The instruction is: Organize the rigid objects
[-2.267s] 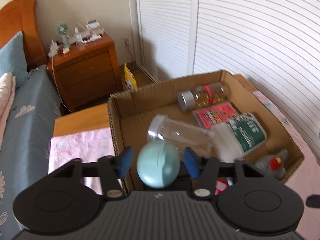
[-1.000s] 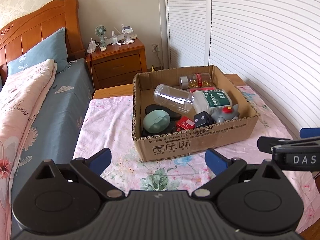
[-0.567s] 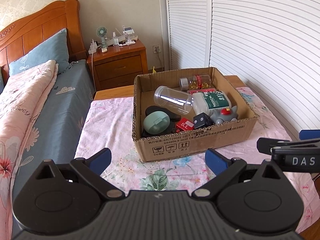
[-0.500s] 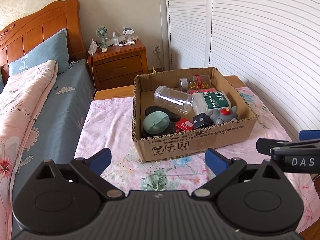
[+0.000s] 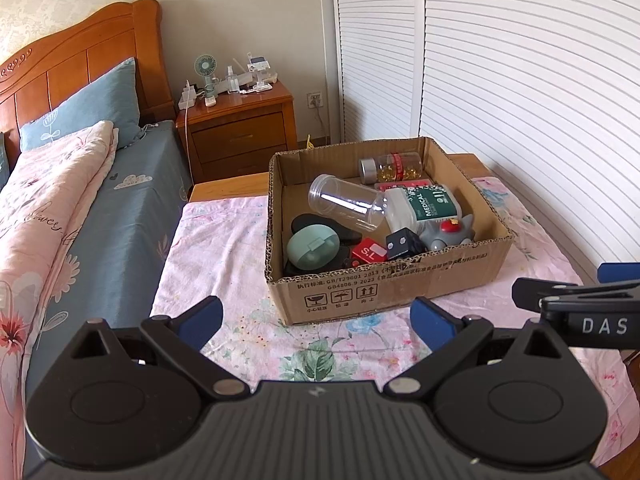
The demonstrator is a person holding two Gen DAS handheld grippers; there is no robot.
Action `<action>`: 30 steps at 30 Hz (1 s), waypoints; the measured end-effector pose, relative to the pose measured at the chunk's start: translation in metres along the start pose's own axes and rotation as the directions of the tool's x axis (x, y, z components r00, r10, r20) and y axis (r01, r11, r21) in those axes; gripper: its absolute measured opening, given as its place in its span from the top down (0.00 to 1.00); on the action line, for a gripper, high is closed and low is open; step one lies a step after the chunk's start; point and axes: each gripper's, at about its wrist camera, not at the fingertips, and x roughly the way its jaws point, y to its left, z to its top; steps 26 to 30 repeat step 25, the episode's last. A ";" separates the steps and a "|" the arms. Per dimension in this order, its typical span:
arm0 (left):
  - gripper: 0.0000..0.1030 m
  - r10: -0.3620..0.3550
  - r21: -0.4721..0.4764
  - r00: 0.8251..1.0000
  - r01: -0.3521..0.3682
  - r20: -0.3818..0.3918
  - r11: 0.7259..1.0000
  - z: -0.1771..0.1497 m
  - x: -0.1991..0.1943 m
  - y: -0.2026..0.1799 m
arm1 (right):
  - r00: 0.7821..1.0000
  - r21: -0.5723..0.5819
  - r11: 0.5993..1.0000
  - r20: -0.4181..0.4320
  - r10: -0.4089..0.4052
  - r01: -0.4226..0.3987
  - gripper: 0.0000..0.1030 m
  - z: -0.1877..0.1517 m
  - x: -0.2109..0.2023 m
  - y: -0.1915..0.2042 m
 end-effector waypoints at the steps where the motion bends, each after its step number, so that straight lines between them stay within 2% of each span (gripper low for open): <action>1: 0.03 0.001 0.000 1.000 -0.001 0.000 1.000 0.000 0.000 0.000 | 1.000 -0.001 1.000 -0.001 -0.001 0.001 0.00 0.000 0.000 0.000; 30: 0.03 -0.004 -0.007 1.000 0.004 0.003 1.000 0.000 -0.005 0.000 | 1.000 -0.003 1.000 0.005 -0.005 0.005 0.00 0.000 -0.003 0.001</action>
